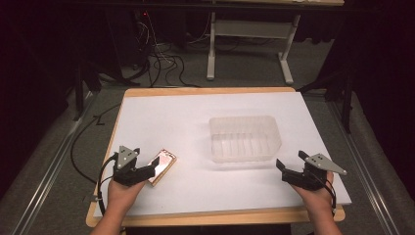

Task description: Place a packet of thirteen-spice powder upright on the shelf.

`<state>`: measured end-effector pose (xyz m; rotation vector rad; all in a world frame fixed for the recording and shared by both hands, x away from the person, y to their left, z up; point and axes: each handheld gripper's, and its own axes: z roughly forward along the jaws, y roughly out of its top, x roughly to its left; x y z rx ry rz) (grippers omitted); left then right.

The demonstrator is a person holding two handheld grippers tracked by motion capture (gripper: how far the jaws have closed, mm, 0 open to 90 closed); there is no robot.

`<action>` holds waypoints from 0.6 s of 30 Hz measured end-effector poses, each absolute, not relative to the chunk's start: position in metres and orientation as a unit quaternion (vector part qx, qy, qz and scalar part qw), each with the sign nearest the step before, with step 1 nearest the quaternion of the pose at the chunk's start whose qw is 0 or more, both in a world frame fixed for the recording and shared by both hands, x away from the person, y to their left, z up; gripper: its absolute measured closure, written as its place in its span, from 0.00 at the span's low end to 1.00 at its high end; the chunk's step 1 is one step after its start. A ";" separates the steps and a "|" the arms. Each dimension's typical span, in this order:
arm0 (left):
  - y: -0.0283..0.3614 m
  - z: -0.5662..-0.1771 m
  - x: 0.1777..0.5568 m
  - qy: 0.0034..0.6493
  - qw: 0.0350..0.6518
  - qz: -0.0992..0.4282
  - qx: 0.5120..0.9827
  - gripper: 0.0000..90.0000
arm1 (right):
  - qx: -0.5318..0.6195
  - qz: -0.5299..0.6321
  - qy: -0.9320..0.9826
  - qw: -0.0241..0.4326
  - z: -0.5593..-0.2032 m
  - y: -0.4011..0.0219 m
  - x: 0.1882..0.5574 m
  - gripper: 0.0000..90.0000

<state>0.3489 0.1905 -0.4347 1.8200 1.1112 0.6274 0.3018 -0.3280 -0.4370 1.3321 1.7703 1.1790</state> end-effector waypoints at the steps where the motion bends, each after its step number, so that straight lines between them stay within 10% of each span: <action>1: 0.190 -0.435 0.349 0.447 0.443 0.250 0.736 0.23 | 0.502 0.447 0.672 0.310 -0.436 -0.326 0.301 0.10; 18: 0.188 -0.436 0.350 0.440 0.448 0.232 0.743 0.17 | 0.500 0.445 0.677 0.306 -0.436 -0.322 0.299 0.09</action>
